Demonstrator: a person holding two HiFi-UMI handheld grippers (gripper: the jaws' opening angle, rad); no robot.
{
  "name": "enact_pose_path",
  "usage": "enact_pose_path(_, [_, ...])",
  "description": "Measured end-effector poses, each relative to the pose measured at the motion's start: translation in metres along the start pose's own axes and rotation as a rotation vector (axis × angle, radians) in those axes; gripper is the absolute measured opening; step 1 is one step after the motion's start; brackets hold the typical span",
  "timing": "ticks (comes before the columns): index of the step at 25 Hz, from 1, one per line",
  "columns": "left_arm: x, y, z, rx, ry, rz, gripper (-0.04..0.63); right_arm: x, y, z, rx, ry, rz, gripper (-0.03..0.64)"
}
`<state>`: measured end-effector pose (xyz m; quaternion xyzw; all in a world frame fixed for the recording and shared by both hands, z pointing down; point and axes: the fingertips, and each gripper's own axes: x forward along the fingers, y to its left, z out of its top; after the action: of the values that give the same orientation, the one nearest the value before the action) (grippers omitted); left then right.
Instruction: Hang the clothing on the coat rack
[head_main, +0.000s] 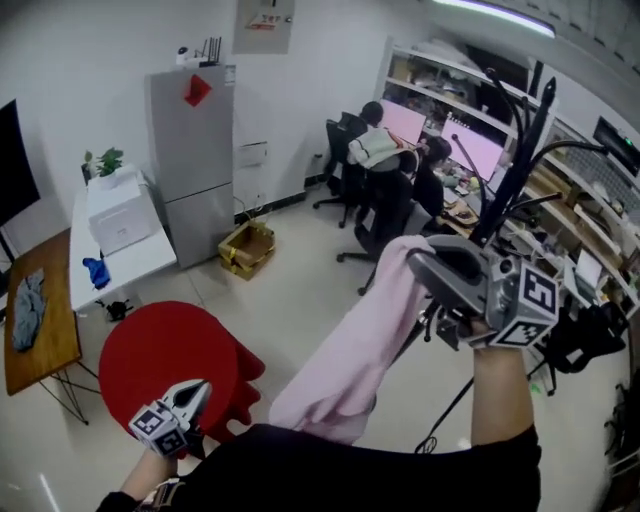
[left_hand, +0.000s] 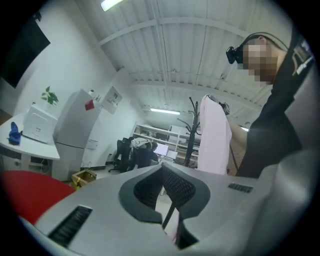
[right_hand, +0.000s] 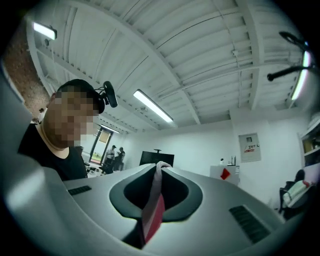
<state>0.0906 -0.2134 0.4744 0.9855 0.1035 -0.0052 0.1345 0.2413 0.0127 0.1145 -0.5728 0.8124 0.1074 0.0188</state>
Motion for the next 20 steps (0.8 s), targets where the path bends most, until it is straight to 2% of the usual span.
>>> enact_pose_path(4, [0.034,-0.009,-0.035,-0.048,0.051,-0.089,0.005,-0.051,-0.012,0.022,-0.048,0.026,-0.128,0.012])
enact_pose_path(8, [0.068,-0.038,-0.035,-0.067,0.082,-0.152,0.005,-0.097,-0.015,0.057,-0.123,0.005,-0.215,0.012])
enact_pose_path(10, [0.084,-0.044,-0.040,-0.051,0.070,-0.177,0.005,-0.119,-0.020,0.074,-0.141,0.000,-0.248,0.012])
enact_pose_path(13, [0.105,-0.038,-0.055,0.013,0.072,-0.186,0.005,-0.141,-0.033,0.104,-0.191,-0.001,-0.287,0.012])
enact_pose_path(15, [0.117,-0.043,-0.055,0.021,0.076,-0.190,0.005,-0.154,-0.045,0.119,-0.201,-0.005,-0.304,0.012])
enact_pose_path(20, [0.136,-0.048,-0.065,0.020,0.080,-0.184,0.005,-0.185,-0.072,0.126,-0.163,-0.042,-0.324,0.012])
